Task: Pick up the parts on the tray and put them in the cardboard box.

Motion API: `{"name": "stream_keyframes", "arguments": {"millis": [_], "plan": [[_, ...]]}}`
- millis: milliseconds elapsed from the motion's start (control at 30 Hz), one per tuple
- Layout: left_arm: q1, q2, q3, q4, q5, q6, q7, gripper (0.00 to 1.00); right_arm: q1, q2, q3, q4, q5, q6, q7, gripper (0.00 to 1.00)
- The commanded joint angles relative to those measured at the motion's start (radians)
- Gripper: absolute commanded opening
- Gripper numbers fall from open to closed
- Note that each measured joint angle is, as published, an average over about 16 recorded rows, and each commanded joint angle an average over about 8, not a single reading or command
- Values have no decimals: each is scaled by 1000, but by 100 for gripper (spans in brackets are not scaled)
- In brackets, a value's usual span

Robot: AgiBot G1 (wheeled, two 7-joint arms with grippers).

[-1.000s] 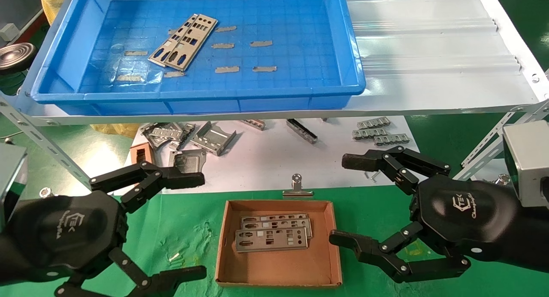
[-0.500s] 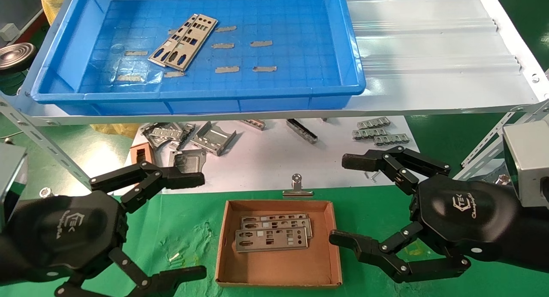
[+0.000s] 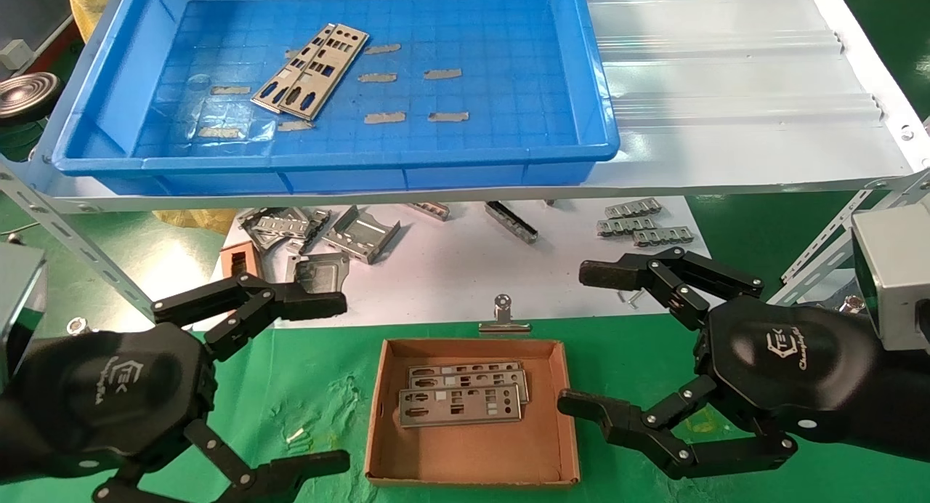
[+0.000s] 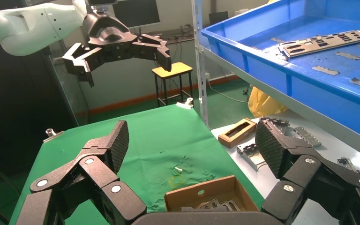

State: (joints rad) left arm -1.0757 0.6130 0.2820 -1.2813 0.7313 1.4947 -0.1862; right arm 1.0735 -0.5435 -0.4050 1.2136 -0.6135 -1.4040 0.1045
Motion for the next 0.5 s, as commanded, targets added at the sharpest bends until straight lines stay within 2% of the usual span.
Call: {"name": "stream_keyframes", "arguments": {"millis": [33, 500], "plan": [[0, 0, 0, 0, 0, 0, 0, 100, 0, 0, 0, 0, 0, 0, 0, 100], [0, 0, 0, 0, 0, 0, 0, 100, 0, 0, 0, 0, 0, 0, 0, 100]]}}
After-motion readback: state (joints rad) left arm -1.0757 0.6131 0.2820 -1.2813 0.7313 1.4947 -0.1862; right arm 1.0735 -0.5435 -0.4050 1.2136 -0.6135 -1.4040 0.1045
